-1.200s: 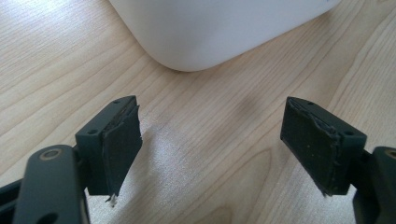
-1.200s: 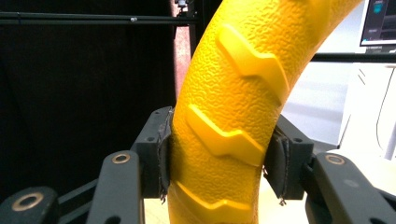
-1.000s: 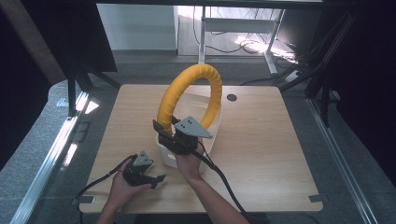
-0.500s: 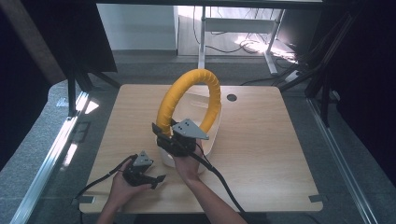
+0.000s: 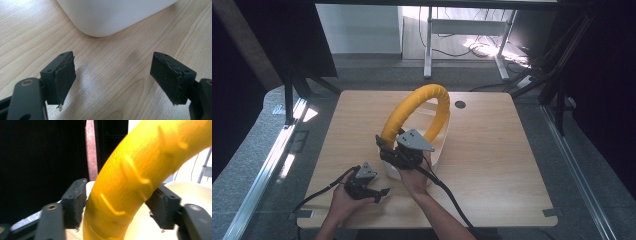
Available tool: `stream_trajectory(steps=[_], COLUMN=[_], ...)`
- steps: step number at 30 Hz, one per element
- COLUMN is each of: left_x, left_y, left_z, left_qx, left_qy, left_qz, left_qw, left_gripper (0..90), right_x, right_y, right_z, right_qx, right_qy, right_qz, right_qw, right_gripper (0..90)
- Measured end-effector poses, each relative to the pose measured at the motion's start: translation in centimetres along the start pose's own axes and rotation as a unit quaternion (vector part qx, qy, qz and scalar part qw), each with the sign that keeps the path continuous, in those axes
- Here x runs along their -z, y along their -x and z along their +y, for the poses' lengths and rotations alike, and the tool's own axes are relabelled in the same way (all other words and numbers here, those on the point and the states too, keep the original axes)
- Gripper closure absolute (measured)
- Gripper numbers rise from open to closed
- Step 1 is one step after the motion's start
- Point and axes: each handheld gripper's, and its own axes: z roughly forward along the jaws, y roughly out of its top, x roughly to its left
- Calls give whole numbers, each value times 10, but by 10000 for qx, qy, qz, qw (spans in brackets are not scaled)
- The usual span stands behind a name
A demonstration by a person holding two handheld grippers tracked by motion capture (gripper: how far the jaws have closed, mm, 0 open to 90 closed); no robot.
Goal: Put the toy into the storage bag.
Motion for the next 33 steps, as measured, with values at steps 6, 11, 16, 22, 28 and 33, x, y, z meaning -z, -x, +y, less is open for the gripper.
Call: stream_trajectory(steps=[6, 11, 16, 22, 28, 33], left_x=[-1, 1, 5, 6, 6, 8], left_y=[0, 0, 0, 0, 1, 1], left_z=[0, -2, -4, -4, -6, -5], left_qx=[9, 36, 88, 117, 59, 104], left_qy=[-21, 2, 47, 46, 29, 79], left_qz=[-13, -17, 21, 87, 119, 119], left_qw=[10000, 10000, 9999, 9999, 9999, 9998], left_gripper=[202, 201, 201, 200, 200, 201], right_x=[3, 7, 16, 30, 40, 58], right_y=[4, 7, 11, 24, 32, 38], right_z=[5, 9, 9, 10, 8, 7], right_qx=[-189, -348, -439, -481, -350, -300], right_qy=[-159, -276, -307, -338, -324, -241], right_qz=[-52, -111, -185, -300, -419, -474], right_qw=[9997, 9989, 9984, 9978, 9980, 9981], right_gripper=[232, 178, 161, 145, 145, 150])
